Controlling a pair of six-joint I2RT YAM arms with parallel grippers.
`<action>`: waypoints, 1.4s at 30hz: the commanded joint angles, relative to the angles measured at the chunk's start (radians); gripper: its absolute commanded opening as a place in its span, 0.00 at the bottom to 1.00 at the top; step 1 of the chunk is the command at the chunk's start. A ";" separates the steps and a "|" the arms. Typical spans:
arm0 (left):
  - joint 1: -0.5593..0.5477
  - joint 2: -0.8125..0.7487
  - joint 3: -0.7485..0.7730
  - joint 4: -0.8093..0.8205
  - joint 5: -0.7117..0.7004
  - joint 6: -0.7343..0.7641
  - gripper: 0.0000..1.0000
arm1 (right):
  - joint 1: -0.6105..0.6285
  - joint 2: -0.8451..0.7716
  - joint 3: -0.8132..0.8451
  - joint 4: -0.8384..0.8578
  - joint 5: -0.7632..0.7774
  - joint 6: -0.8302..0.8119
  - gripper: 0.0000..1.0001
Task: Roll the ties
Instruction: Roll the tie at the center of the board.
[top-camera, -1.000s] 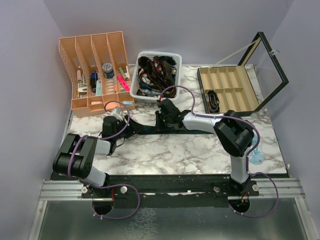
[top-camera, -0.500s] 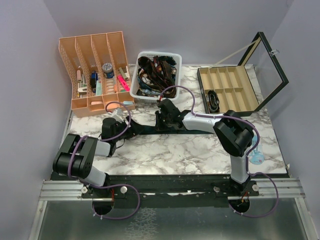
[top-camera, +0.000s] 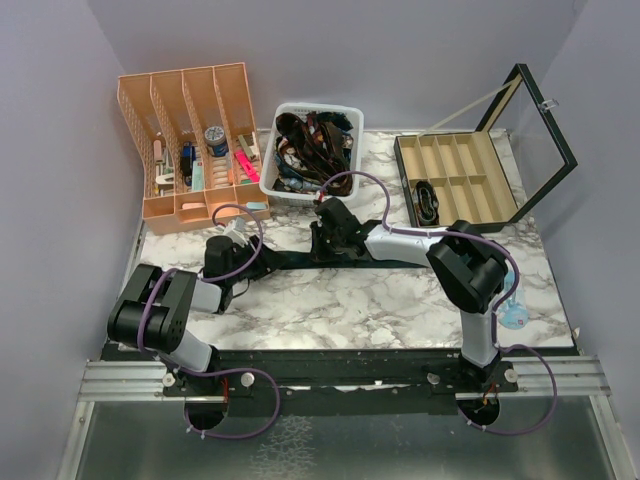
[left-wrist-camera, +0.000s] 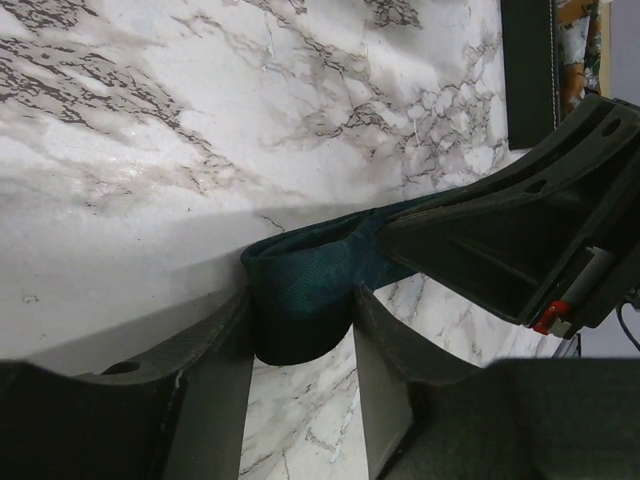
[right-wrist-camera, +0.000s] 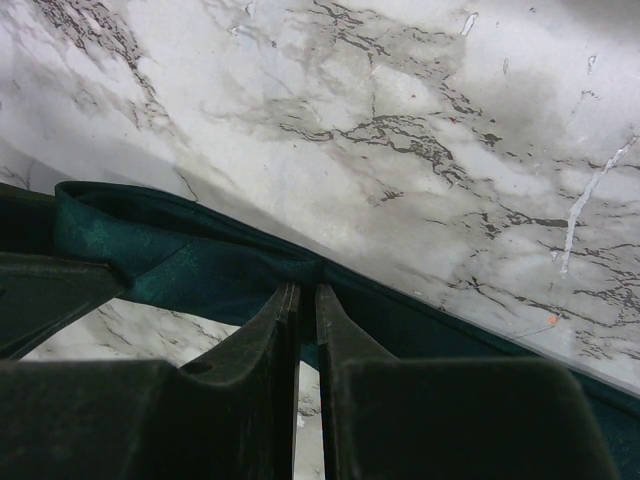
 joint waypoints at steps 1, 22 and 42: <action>-0.003 -0.012 -0.009 -0.010 0.006 0.001 0.40 | -0.004 0.034 -0.002 -0.061 0.006 -0.021 0.16; -0.003 -0.224 0.148 -0.578 -0.114 0.242 0.00 | -0.010 -0.161 -0.026 0.052 -0.190 -0.167 0.35; -0.068 -0.307 0.343 -0.953 -0.365 0.352 0.00 | -0.001 0.097 0.161 0.032 -0.342 -0.091 0.14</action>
